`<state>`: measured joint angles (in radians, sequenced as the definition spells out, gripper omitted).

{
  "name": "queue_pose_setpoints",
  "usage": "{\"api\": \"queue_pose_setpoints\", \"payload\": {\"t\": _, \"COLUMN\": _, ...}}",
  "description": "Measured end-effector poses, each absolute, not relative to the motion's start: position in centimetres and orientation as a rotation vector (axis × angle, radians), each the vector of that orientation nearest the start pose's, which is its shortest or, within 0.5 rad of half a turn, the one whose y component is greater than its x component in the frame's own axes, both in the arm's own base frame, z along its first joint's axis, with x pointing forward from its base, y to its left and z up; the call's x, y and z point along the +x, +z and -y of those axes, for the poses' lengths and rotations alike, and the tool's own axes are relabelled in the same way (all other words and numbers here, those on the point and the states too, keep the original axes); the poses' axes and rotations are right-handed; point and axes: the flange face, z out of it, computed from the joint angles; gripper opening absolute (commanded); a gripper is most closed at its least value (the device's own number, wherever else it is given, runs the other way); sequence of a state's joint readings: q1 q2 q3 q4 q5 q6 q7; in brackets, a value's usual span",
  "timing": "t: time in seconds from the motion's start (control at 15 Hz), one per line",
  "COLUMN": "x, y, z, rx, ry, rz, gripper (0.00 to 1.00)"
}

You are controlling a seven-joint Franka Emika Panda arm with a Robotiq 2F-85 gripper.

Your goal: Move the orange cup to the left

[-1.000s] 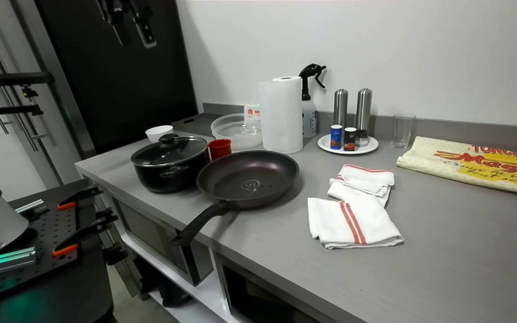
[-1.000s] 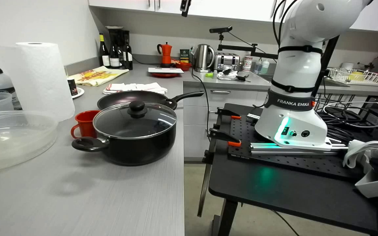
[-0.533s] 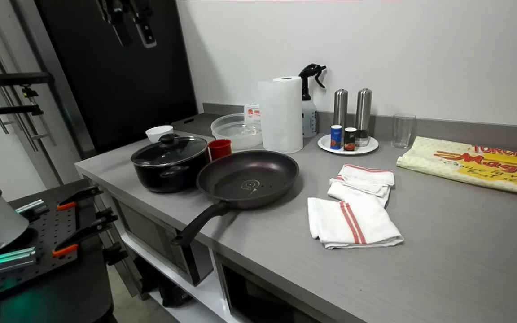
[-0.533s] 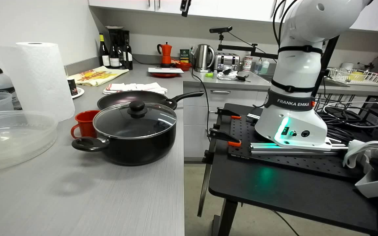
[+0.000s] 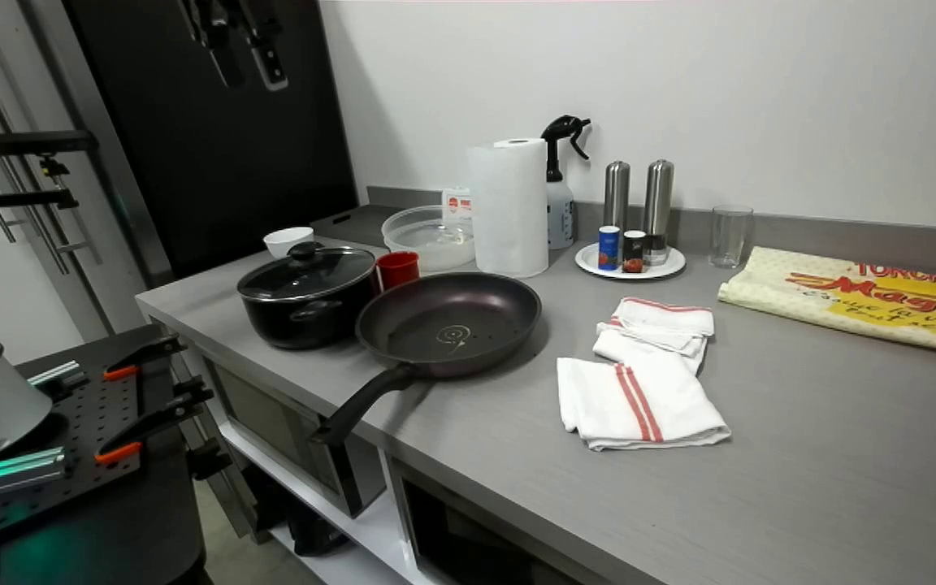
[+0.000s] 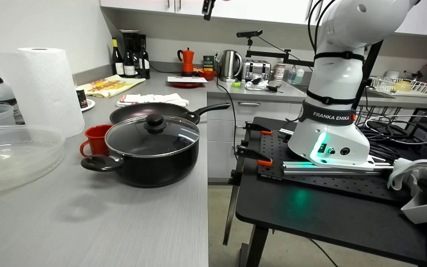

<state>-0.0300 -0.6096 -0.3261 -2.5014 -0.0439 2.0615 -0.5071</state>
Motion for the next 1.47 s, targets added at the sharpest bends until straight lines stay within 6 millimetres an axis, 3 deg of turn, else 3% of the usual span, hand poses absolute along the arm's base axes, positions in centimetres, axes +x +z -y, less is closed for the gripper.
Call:
{"api": "queue_pose_setpoints", "payload": {"t": 0.27, "x": 39.5, "y": 47.7, "z": 12.7, "rx": -3.072, "ry": -0.264, "rz": 0.365, "gripper": 1.0}}
{"api": "queue_pose_setpoints", "payload": {"t": 0.6, "x": 45.8, "y": 45.5, "z": 8.9, "rx": -3.116, "ry": -0.169, "rz": 0.467, "gripper": 1.0}}
{"api": "queue_pose_setpoints", "payload": {"t": 1.13, "x": 56.5, "y": 41.5, "z": 3.1, "rx": -3.163, "ry": -0.045, "rz": 0.735, "gripper": 1.0}}
{"api": "queue_pose_setpoints", "payload": {"t": 1.47, "x": 61.8, "y": 38.2, "z": -1.2, "rx": -3.172, "ry": 0.012, "rz": 0.964, "gripper": 1.0}}
